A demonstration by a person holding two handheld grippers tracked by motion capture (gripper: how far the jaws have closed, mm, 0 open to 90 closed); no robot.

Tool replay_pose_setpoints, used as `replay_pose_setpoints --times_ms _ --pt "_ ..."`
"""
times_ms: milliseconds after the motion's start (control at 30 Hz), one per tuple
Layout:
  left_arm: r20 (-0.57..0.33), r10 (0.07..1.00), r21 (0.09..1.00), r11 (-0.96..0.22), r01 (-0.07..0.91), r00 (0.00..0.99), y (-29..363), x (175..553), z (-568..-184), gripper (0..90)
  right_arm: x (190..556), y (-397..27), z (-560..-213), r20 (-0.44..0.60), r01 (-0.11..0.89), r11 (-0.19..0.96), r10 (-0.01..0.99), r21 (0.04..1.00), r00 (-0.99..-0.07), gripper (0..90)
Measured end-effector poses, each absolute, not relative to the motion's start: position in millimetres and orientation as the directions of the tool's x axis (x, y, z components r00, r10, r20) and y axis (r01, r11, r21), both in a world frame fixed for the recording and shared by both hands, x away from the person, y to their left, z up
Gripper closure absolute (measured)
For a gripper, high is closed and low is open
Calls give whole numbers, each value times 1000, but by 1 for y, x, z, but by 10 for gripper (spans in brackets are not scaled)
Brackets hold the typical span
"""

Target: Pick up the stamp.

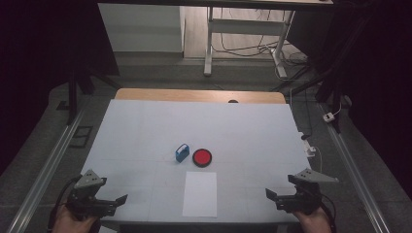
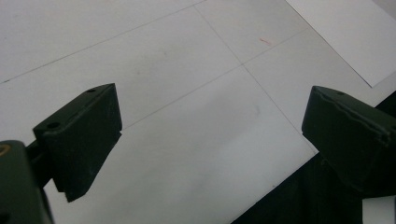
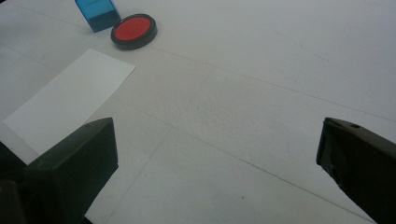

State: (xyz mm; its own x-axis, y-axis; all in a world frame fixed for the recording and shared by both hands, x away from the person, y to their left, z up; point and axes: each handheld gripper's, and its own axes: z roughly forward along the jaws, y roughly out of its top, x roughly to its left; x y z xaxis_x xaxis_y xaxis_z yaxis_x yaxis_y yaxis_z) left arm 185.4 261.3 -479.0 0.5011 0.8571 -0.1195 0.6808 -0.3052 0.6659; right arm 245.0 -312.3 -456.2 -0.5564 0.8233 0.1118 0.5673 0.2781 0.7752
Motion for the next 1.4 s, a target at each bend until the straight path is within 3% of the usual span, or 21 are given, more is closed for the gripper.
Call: replay_pose_setpoints --times_ms 1400 --pt "-151 843 647 -311 697 516 262 188 -479 0 245 -302 -456 67 537 363 781 761 -621 0"
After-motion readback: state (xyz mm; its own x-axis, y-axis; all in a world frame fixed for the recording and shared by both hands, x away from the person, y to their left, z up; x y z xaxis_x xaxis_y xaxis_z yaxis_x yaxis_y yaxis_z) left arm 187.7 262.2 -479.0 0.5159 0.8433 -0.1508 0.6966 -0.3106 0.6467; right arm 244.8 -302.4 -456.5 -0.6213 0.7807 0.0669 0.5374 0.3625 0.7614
